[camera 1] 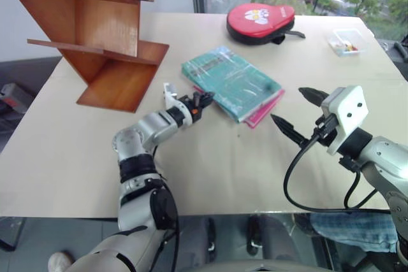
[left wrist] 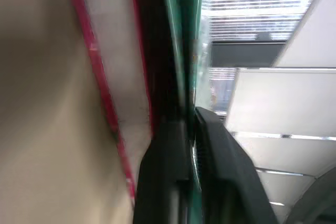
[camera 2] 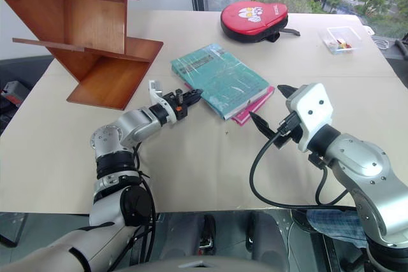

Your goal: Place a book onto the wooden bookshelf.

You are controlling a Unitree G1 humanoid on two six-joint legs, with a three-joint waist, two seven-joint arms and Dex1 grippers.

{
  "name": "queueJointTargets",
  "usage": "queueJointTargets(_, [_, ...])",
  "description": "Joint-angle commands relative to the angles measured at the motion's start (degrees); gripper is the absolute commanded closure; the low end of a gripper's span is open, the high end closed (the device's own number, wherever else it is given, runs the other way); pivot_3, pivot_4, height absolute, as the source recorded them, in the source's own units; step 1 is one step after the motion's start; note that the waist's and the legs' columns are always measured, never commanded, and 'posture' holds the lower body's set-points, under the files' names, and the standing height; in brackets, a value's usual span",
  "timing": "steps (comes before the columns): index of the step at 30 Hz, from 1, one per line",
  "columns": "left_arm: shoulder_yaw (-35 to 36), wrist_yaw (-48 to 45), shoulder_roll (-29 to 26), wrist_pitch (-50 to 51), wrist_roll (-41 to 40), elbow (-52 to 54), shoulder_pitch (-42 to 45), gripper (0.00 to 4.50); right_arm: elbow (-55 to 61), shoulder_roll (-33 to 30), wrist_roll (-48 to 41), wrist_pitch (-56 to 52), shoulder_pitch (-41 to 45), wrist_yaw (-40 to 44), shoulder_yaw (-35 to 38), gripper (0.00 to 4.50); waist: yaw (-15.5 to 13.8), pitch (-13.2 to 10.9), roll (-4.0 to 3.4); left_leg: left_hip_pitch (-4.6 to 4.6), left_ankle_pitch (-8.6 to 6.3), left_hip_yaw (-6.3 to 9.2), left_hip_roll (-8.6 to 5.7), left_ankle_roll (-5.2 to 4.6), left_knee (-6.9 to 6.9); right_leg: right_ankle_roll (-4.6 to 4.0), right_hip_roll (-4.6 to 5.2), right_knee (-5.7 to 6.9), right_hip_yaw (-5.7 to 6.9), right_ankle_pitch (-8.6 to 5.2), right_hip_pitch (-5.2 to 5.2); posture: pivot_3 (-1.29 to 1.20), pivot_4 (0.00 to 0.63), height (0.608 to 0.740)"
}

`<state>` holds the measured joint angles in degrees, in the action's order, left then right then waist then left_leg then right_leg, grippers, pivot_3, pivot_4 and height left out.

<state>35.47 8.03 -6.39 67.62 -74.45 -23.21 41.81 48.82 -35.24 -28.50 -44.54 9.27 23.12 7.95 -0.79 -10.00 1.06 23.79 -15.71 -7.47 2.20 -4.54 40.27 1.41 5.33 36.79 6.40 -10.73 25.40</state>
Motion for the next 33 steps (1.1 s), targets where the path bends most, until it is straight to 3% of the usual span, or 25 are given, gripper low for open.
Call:
queueJointTargets(1, [-0.2,0.1,-0.5,0.8,-2.1,1.0,0.1,4.40,2.2,0.0,-0.6,0.5,-0.1,-0.6,1.2,0.00,0.0,0.0,0.00,0.00,0.00,0.00,0.00,0.00,0.00,0.00,0.00,0.00,0.00,0.00,0.00,0.00,0.150,0.740])
queueJointTargets(12, [-0.7,0.2,-4.5,4.7,-8.1,5.7,-1.8,4.40,0.7,0.0,-0.7,1.6,0.6,0.1,0.3,0.00,0.0,0.0,0.00,0.00,0.00,0.00,0.01,0.00,0.00,-0.03,0.00,0.00,0.00,0.01,0.00,0.00,0.150,0.740])
queueJointTargets(15, [-0.9,0.9,-5.6,6.3,-10.2,7.2,-4.4,3.41,0.4,0.0,-0.7,1.9,1.0,0.2,0.0,0.00,0.1,0.0,0.00,0.00,0.00,0.00,0.01,0.00,0.00,-0.10,0.00,0.00,-0.01,0.06,0.00,0.00,0.150,0.740])
queueJointTargets(21, [-2.3,2.1,-4.8,4.9,-12.4,7.2,-6.3,0.69,0.2,-0.2,-0.7,2.0,0.9,0.5,-0.1,0.00,-0.1,0.0,0.01,-0.01,0.00,0.03,0.01,0.01,0.01,-0.11,0.01,0.01,0.01,0.06,-0.01,0.00,0.150,0.740])
queueJointTargets(33, [-6.6,-8.1,-4.0,-0.4,-3.9,-3.7,-2.6,0.69,1.0,-0.5,-1.1,1.4,0.8,0.1,0.0,0.00,0.0,0.0,0.01,-0.05,0.00,0.03,-0.01,0.01,0.04,-0.08,-0.01,0.01,0.04,0.05,-0.08,0.00,0.150,0.740])
